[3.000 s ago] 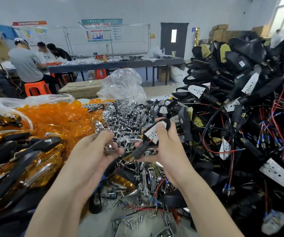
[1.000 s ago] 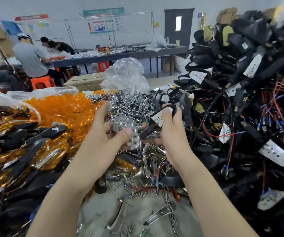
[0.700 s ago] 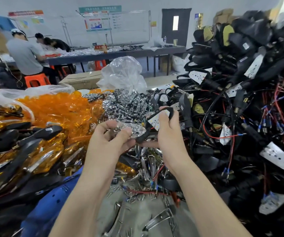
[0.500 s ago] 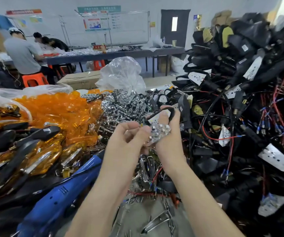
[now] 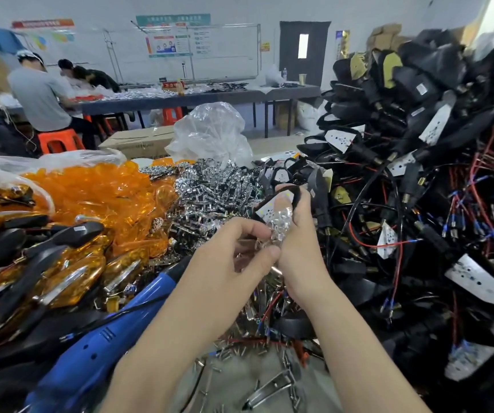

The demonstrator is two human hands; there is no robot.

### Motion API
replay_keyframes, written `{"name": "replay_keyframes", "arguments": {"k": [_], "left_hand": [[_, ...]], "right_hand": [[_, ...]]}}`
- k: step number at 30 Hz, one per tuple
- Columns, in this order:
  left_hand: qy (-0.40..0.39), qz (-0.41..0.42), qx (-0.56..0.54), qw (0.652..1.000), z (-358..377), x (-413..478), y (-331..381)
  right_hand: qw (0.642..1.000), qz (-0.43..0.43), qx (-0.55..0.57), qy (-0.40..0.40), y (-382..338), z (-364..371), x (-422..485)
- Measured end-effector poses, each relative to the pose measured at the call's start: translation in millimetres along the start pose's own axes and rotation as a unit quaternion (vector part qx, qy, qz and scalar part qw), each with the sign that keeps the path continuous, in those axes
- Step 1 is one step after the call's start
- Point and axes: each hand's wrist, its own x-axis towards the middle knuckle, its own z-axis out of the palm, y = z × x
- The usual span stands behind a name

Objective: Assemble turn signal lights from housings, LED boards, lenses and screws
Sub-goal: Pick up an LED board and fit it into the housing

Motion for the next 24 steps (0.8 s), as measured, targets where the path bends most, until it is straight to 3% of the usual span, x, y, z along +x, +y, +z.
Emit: {"name": "replay_keyframes", "arguments": {"k": [3,10,15,24], "left_hand": [[-0.018,0.014,-0.023,0.999,-6,-3,5],[0.111,0.039,-0.061,0.991,-25,-3,-1],[0.102,0.034,-0.082,0.991,-21,-2,-7],[0.114,0.054,-0.056,0.990,-19,-1,-5]], "right_hand": [[1.000,-0.001,0.006,-0.009,-5,1,0],[0.999,0.012,0.025,-0.024,-15,1,-1],[0.998,-0.037,-0.042,-0.026,-17,2,-3],[0.997,-0.051,-0.046,-0.046,-18,7,-7]]}}
